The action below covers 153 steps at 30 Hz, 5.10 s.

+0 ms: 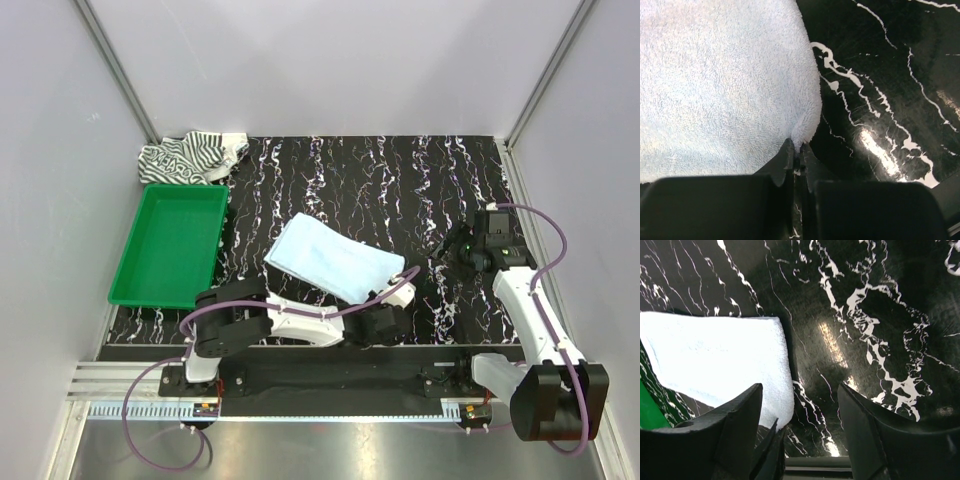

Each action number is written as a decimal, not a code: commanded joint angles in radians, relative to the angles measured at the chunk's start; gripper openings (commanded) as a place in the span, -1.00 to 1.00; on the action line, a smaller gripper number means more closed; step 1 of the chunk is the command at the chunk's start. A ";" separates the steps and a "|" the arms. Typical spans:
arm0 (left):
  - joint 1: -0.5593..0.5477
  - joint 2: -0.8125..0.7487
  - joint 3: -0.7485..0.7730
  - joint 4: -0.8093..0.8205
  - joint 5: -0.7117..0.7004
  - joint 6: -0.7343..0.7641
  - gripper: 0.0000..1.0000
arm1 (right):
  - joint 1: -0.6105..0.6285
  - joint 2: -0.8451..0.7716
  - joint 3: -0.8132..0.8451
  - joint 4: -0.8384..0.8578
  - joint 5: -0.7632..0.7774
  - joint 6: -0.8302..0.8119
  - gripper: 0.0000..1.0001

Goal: Roll the towels
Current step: Roll the towel

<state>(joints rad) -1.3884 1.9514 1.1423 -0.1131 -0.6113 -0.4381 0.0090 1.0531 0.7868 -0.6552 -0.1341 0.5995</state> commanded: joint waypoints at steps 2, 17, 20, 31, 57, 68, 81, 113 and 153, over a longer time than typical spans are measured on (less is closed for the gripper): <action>0.002 -0.066 -0.058 -0.011 0.050 -0.043 -1.00 | -0.003 -0.019 -0.024 0.034 -0.062 -0.014 0.40; 0.025 -0.387 -0.283 0.067 0.246 -0.266 -1.00 | 0.011 -0.062 -0.098 0.230 -0.562 0.059 -0.38; 0.025 -0.422 -0.329 0.078 0.245 -0.283 -1.00 | 0.103 -0.041 -0.110 0.207 -0.524 0.045 -0.57; 0.011 -0.434 -0.403 0.072 0.209 -0.352 -1.00 | 0.396 0.362 -0.138 0.413 -0.455 0.063 -1.00; 0.002 -0.766 -0.656 -0.019 0.128 -0.593 -1.00 | 0.405 0.503 -0.015 0.306 -0.279 -0.018 0.23; 0.135 -0.739 -0.590 -0.129 0.292 -0.689 -1.00 | 0.404 0.266 0.347 0.017 -0.019 -0.063 0.36; 0.436 -0.743 -0.710 -0.001 0.669 -0.761 -1.00 | 0.448 -0.051 -0.231 0.554 -0.456 0.152 -0.79; 0.632 -0.712 -0.837 0.043 0.782 -0.820 -1.00 | 0.638 0.602 -0.218 1.057 -0.460 0.082 -1.00; 0.121 -0.619 -0.438 -0.180 0.113 -0.004 0.01 | 0.634 0.755 -0.126 0.870 -0.536 0.062 -1.00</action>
<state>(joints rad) -1.2613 1.2842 0.7097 -0.3843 -0.4438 -0.4767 0.6411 1.7828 0.6636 0.3138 -0.7006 0.6987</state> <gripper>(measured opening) 0.504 0.010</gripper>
